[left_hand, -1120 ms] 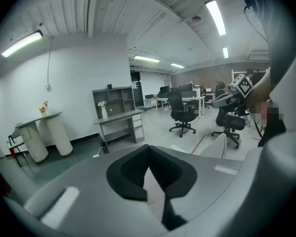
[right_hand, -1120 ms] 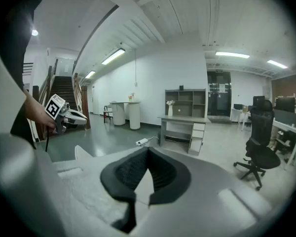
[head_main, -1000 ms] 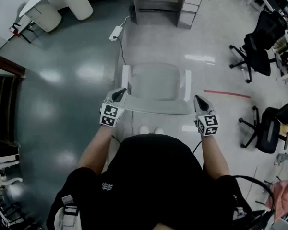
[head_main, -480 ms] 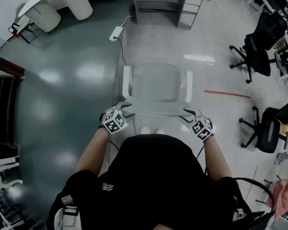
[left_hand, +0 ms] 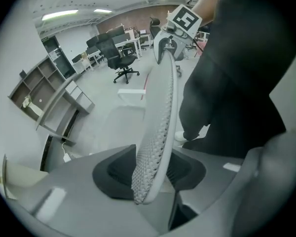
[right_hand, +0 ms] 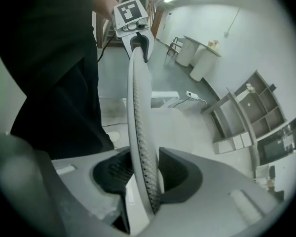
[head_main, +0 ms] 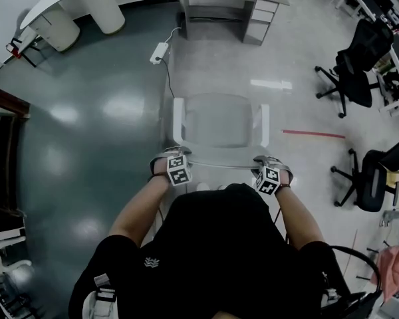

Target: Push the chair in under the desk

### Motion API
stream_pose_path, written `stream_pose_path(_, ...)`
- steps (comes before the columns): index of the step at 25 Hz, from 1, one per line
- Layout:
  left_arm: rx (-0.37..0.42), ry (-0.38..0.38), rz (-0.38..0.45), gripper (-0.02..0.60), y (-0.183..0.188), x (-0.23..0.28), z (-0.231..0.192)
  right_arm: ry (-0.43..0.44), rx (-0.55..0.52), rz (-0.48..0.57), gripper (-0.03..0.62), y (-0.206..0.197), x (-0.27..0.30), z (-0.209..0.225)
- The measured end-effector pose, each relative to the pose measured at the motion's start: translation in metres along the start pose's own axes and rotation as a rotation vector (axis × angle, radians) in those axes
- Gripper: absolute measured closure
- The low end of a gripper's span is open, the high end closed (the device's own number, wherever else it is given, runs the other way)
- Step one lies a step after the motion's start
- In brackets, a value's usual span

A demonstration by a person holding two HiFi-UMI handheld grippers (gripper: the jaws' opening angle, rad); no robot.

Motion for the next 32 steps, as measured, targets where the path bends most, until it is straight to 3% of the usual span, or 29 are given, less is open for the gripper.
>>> stream_pose_path(14, 0.008, 0.053, -0.027, 0.414, 0.004, 0.04, -0.121, -0.047, 0.021, -0.034, 0.457, 0.014, 0.018, 0.124)
stream_pose_path(20, 0.008, 0.037, -0.051, 0.41, 0.011, 0.064, -0.183, -0.04, 0.029, -0.011, 0.457, 0.015, 0.026, 0.179)
stream_pose_path(32, -0.064, 0.026, -0.074, 0.404, 0.056, 0.117, -0.286, -0.031, 0.004, -0.013, 0.457, -0.017, 0.034, 0.308)
Point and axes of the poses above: the fingertips, and each gripper's own axes: x forward along the fingers, z to its right, y out of its top, the point moved 1 cm from there along -x, backward along the fingers, and after that the axes turned 8 degrees about y, right-handed, at the moved point
